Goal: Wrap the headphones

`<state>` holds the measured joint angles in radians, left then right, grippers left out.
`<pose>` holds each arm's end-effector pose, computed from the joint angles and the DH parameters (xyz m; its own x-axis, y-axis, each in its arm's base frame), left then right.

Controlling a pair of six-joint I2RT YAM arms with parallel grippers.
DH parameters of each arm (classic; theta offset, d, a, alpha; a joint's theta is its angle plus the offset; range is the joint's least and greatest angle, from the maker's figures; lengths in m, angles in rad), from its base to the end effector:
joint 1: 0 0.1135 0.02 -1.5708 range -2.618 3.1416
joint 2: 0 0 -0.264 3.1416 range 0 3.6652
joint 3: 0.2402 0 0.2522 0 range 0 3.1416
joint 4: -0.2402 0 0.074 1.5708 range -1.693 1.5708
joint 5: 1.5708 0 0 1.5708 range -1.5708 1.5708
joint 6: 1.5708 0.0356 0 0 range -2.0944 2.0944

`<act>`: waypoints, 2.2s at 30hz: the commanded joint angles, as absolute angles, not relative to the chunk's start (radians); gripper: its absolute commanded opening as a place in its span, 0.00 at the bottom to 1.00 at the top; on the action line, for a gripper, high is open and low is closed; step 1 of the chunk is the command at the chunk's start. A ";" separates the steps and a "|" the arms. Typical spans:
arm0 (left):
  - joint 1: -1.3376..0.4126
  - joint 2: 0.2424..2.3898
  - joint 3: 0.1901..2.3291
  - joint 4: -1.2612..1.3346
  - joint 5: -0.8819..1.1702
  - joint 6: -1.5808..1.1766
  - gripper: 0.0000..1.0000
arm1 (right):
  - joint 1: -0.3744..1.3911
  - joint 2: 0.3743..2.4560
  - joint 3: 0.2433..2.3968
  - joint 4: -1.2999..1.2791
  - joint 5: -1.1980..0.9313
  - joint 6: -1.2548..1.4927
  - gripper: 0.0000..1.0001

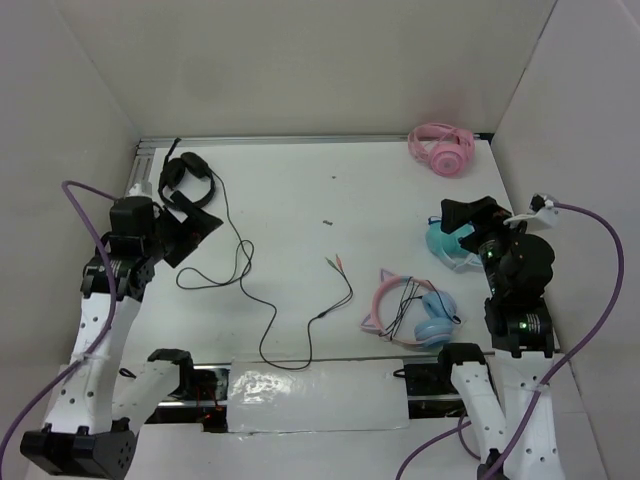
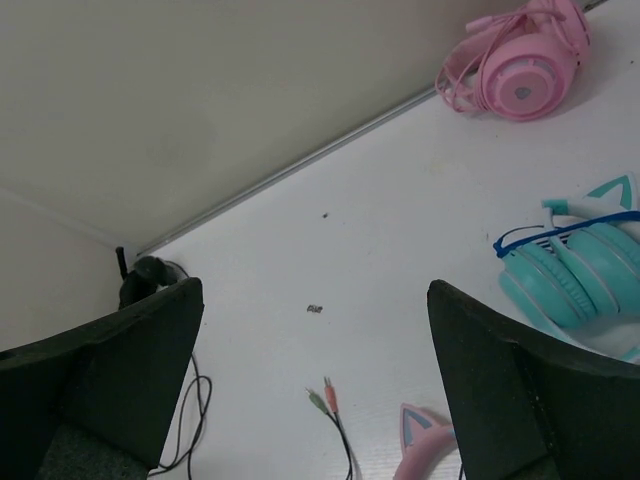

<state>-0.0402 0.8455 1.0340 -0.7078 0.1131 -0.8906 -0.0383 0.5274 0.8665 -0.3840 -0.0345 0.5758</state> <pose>0.1689 -0.0108 0.3616 -0.4190 -0.7562 -0.5025 -0.2988 0.6375 -0.7102 0.1124 -0.0031 0.3795 -0.0355 0.5460 -0.8371 0.0276 0.8378 0.5453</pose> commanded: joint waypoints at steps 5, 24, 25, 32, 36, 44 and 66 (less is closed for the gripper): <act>-0.005 1.131 1.167 -0.741 0.071 -0.940 0.99 | -0.041 0.592 0.896 -0.328 -0.100 0.491 1.00; 0.175 2.136 1.895 -1.044 0.005 -1.352 0.96 | -0.048 0.885 0.974 -0.293 -0.032 0.459 1.00; 0.175 2.163 1.923 -1.069 0.005 -1.379 0.96 | -0.048 0.890 0.973 -0.287 -0.017 0.457 1.00; 0.192 2.270 1.973 -1.078 -0.012 -1.531 0.95 | -0.052 0.913 0.956 -0.258 -0.003 0.431 1.00; 0.196 2.263 1.948 -0.982 0.014 -1.499 0.96 | -0.052 0.930 0.951 -0.255 -0.047 0.405 1.00; 0.218 2.247 1.939 -0.951 0.011 -1.485 0.97 | -0.052 0.989 0.974 -0.265 -0.110 0.394 1.00; 0.235 2.150 1.824 -0.743 0.077 -1.362 0.99 | -0.052 1.095 0.983 -0.239 -0.167 0.357 1.00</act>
